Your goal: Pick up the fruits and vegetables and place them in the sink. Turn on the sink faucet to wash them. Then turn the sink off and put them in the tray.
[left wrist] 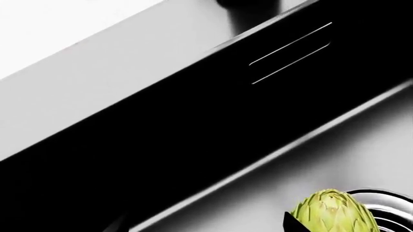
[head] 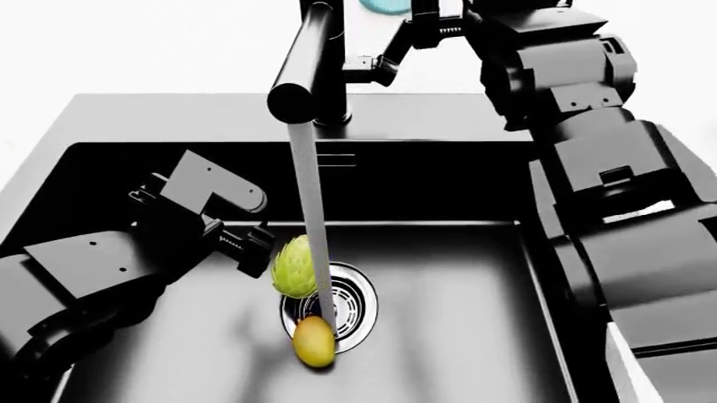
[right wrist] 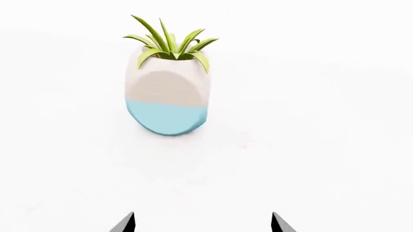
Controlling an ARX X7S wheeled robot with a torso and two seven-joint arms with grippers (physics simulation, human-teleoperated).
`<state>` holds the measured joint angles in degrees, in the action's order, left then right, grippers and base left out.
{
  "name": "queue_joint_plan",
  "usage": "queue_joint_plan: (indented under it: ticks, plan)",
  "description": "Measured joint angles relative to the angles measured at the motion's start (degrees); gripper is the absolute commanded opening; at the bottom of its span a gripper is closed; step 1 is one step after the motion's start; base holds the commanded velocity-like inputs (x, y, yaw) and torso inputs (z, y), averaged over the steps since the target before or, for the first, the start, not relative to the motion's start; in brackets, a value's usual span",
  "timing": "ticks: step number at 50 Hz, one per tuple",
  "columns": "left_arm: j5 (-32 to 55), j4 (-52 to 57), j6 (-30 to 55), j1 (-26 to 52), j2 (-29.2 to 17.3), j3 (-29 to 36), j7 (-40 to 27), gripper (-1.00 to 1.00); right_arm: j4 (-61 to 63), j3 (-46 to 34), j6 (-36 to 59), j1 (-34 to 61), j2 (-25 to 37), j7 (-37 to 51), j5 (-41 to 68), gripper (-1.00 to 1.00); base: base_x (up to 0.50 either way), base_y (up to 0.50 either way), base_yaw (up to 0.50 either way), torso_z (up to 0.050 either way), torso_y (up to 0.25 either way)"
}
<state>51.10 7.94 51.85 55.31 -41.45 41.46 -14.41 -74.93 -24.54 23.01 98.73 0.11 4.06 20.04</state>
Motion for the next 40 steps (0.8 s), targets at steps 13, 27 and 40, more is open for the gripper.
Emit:
queue_joint_plan:
  ticks: [13, 27, 40]
  plan:
    - [-0.01, -0.01, -0.10, -0.03, -0.06, 0.03, -0.02, 1.00, -0.04, 10.82, 2.50, -2.02, 0.14, -0.32, -11.67, 1.00, 0.00, 0.00, 0.00, 0.000, 0.000]
    - [0.13, 0.09, 0.04, 0.08, -0.10, 0.00, -0.22, 1.00, -0.07, 3.79, 3.26, -3.11, -0.02, -0.40, -4.88, 1.00, 0.00, 0.00, 0.00, 0.000, 0.000]
    - [0.25, 0.26, -0.05, -0.07, -0.33, -0.07, -0.32, 1.00, -0.07, -16.50, 0.92, -1.46, 0.05, 0.76, 14.81, 1.00, 0.00, 0.00, 0.00, 0.000, 0.000]
